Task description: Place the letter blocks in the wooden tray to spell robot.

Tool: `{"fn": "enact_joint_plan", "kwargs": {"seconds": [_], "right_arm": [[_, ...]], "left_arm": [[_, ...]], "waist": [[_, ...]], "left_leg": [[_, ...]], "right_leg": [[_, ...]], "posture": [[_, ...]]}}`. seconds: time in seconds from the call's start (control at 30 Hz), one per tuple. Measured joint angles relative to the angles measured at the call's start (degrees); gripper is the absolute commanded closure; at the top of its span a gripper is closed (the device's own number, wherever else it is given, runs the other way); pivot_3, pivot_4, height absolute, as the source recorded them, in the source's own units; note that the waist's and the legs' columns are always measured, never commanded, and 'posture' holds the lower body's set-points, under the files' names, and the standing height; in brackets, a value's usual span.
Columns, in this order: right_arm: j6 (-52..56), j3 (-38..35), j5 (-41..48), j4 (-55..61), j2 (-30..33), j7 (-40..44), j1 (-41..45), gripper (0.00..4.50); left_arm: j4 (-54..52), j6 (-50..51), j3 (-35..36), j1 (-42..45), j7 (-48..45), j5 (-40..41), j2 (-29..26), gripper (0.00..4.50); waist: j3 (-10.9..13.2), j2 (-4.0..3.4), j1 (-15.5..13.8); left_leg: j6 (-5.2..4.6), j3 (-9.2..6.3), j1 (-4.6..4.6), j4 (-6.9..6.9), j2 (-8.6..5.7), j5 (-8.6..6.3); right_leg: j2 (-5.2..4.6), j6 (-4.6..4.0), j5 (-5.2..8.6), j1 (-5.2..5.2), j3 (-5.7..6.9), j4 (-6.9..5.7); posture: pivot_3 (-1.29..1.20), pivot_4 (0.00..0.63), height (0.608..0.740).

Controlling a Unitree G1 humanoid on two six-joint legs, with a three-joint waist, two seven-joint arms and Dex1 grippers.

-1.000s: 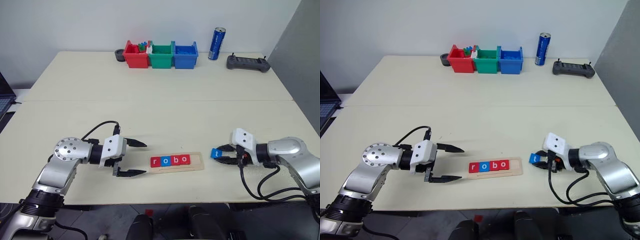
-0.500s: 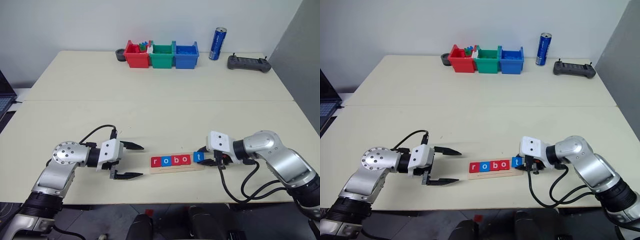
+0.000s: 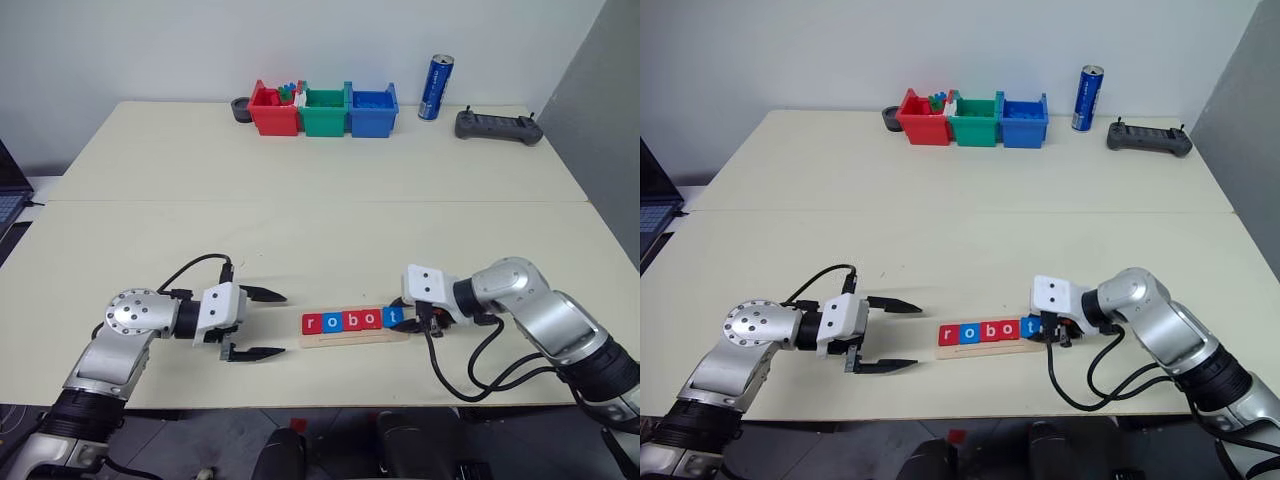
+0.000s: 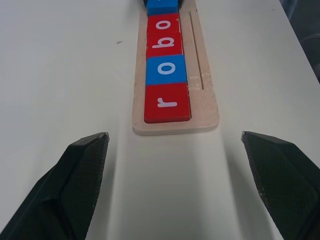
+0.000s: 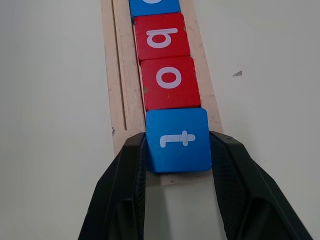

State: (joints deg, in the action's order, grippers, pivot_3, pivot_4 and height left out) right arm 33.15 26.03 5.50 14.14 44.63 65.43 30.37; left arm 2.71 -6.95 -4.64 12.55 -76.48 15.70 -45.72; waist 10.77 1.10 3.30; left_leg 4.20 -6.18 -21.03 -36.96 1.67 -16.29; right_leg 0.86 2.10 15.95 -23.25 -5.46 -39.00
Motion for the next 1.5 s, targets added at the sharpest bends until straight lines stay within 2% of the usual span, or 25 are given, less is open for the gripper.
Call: {"fn": "enact_joint_plan", "kwargs": {"seconds": [0.17, 0.43, 0.47, 0.67, 0.73, 0.8, 1.1, 1.13, 1.5], "right_arm": [[-0.15, 0.01, -0.31, -0.27, -0.16, 0.73, 0.04, 3.05], [-0.17, 0.00, -0.30, -0.36, -0.91, 0.83, 0.89, 0.27], [-0.05, -0.03, -0.22, -0.37, -0.95, 0.81, 0.96, 0.03], [3.97, -3.51, 2.33, 2.11, -0.76, 0.67, 2.08, 0.03], [4.83, -4.78, 2.66, 4.31, 0.59, 0.73, 1.67, 0.38], [5.12, -5.61, 2.77, 6.19, 2.72, 0.74, -0.32, 0.92], [6.99, -6.61, 3.00, 9.25, 4.37, -0.89, -5.07, 4.26], [7.01, -6.57, 2.68, 9.23, 4.31, -1.33, -5.09, 4.47], [6.00, -2.70, -0.38, 7.44, 3.63, -3.38, -5.01, 4.47]], "left_arm": [[-0.43, 0.55, 0.01, -0.05, 0.71, 0.01, 0.00, 0.00], [-0.43, 0.44, 0.01, -0.11, 0.83, 0.00, 0.00, 0.00], [-0.43, 0.41, 0.01, -0.12, 0.83, 0.00, 0.00, 0.00], [-0.43, 0.35, 0.00, -0.29, 0.94, -0.03, 0.01, 0.00], [-0.43, 0.34, -0.01, -0.34, 1.01, -0.06, 0.06, 0.00], [-0.43, 0.33, -0.01, -0.40, 1.04, -0.09, 0.13, 0.00], [-0.41, 0.55, -0.10, 0.09, 1.15, -0.32, 0.61, 0.00], [-0.41, 0.60, -0.10, 0.39, 1.15, -0.32, 0.69, 0.00], [-0.48, 1.70, -0.12, 1.36, 1.38, -0.32, 0.92, 0.00]], "waist": [[0.00, 0.00, 0.00], [0.00, 0.00, 0.00], [0.00, 0.00, 0.00], [0.00, 0.00, -0.01], [0.00, 0.00, -0.02], [0.00, 0.00, -0.07], [0.00, 0.00, 0.02], [0.00, 0.00, 0.00], [0.00, 0.00, 0.00]], "left_leg": [[0.00, 0.00, 0.01, 0.00, 0.00, 0.00], [0.00, 0.00, 0.00, 0.00, 0.00, 0.00], [0.00, 0.00, 0.00, 0.00, 0.00, 0.00], [0.00, -0.02, 0.00, 0.00, 0.00, 0.00], [0.00, -0.03, -0.01, 0.01, 0.00, 0.00], [0.00, -0.03, -0.01, 0.01, 0.00, 0.00], [0.00, -0.01, 0.01, -0.01, 0.00, 0.00], [0.00, -0.01, 0.01, -0.01, 0.00, 0.00], [0.00, 0.00, 0.00, -0.01, 0.00, 0.00]], "right_leg": [[0.00, 0.00, 0.00, 0.00, 0.00, -0.01], [0.00, -0.01, 0.00, 0.00, 0.00, -0.01], [0.00, -0.01, 0.00, 0.00, 0.01, -0.01], [0.00, -0.01, -0.01, 0.00, 0.02, -0.01], [-0.01, -0.01, 0.00, 0.00, 0.03, -0.01], [-0.02, -0.01, 0.00, 0.00, 0.05, 0.00], [0.00, 0.00, 0.00, 0.00, 0.03, -0.03], [0.00, 0.00, 0.00, 0.00, 0.02, -0.03], [0.00, 0.00, 0.00, 0.00, 0.02, -0.02]], "posture": [[0.00, 0.150, 0.740], [0.00, 0.150, 0.740], [0.00, 0.150, 0.740], [0.00, 0.150, 0.740], [0.00, 0.150, 0.740], [0.00, 0.150, 0.740], [0.00, 0.150, 0.740], [0.00, 0.150, 0.740], [0.00, 0.150, 0.740]]}}
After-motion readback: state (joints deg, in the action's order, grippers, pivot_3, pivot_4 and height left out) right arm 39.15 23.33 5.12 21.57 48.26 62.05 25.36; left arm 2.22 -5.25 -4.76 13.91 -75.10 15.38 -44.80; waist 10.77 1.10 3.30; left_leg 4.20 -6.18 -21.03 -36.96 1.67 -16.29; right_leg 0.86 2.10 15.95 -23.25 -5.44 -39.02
